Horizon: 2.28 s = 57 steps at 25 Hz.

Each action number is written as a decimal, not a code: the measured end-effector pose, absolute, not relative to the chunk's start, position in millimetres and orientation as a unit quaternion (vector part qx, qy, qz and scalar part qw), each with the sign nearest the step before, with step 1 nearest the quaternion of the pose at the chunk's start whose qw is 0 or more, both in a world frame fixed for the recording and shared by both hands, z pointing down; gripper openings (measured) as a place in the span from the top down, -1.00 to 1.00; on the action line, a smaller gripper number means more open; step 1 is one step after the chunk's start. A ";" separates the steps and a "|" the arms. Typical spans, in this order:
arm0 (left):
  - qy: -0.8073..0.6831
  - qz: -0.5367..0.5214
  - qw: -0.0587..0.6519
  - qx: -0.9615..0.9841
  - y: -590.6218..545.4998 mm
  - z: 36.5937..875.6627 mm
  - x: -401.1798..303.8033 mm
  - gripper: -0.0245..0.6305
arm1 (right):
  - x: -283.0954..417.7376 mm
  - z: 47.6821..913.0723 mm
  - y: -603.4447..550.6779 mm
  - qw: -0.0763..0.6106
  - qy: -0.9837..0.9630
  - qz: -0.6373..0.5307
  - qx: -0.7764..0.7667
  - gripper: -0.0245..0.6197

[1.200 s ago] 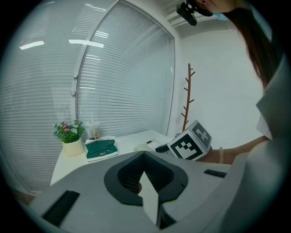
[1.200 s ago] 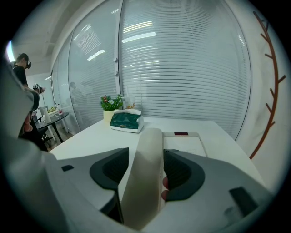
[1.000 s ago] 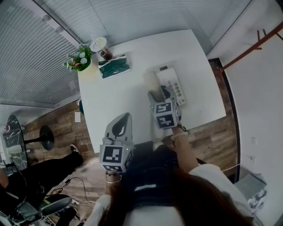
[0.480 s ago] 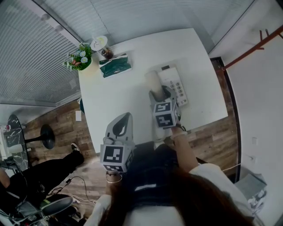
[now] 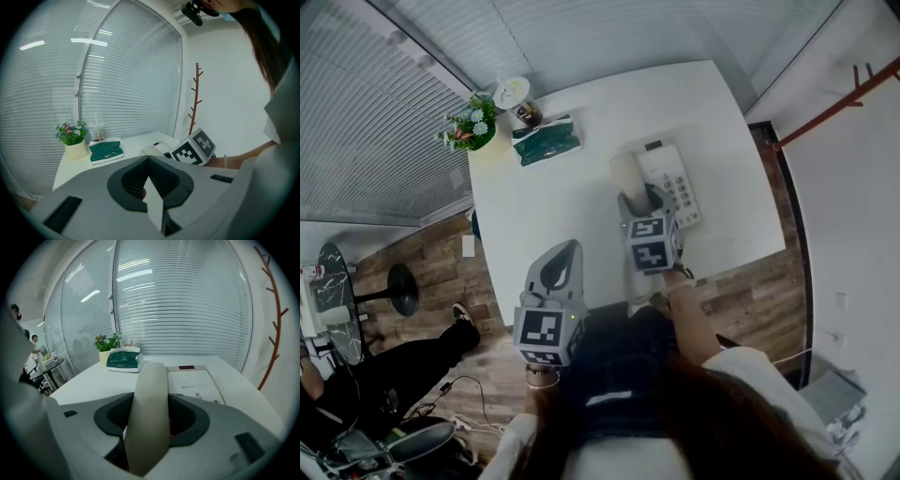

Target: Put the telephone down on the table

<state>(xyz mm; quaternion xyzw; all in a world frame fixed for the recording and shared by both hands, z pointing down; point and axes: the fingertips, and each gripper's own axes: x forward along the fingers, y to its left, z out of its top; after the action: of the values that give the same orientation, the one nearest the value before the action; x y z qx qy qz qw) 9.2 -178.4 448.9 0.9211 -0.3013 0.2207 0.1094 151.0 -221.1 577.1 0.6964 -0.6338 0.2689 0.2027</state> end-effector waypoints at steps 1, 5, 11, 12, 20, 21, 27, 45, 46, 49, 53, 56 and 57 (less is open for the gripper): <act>-0.302 0.221 0.109 0.921 -178.8 449.1 8.9 0.93 | 151.1 577.2 -221.3 0.202 -0.633 0.268 0.698 0.22; -0.304 0.220 0.110 0.920 -179.3 449.7 7.6 0.93 | 150.9 577.9 -221.9 0.199 -0.630 0.268 0.701 0.23; -0.307 0.219 0.109 0.920 -177.6 447.1 4.5 0.93 | 151.1 575.6 -220.9 0.196 -0.629 0.265 0.704 0.23; -0.308 0.219 0.109 0.919 -177.4 447.1 3.4 0.93 | 151.0 575.2 -220.8 0.195 -0.629 0.264 0.705 0.23; -0.314 0.213 0.108 0.919 -176.8 444.3 -1.1 0.93 | 152.1 573.2 -218.7 0.192 -0.628 0.265 0.707 0.23; -0.314 0.213 0.108 0.919 -176.2 443.7 -1.1 0.93 | 152.4 572.7 -218.3 0.191 -0.627 0.265 0.707 0.23; -0.318 0.210 0.108 0.918 -174.7 442.5 -3.4 0.93 | 150.4 569.3 -218.5 0.189 -0.631 0.266 0.704 0.23; -0.341 0.174 0.117 0.916 -173.8 433.6 -5.9 0.93 | 152.6 560.4 -217.4 0.206 -0.646 0.257 0.689 0.23; -0.343 0.171 0.119 0.916 -174.4 433.5 -5.7 0.93 | 152.1 560.7 -217.7 0.209 -0.647 0.257 0.687 0.23; -0.348 0.166 0.123 0.914 -175.7 433.4 -6.5 0.93 | 149.1 562.4 -218.3 0.217 -0.653 0.256 0.680 0.23; -0.357 0.160 0.125 0.912 -177.4 431.8 -9.5 0.93 | 144.4 560.8 -220.7 0.222 -0.660 0.253 0.671 0.23; -0.365 0.156 0.127 0.909 -179.4 431.6 -12.7 0.93 | 140.1 558.6 -222.8 0.224 -0.668 0.250 0.664 0.23; -0.367 0.155 0.128 0.908 -180.0 431.4 -13.6 0.93 | 138.6 558.2 -223.2 0.225 -0.670 0.249 0.662 0.23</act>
<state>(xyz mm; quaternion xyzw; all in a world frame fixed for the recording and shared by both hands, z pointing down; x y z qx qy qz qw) -13.6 -180.0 431.4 0.9082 -0.3671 0.1554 0.1278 138.6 -223.2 558.2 0.6619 -0.6703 0.2490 0.2246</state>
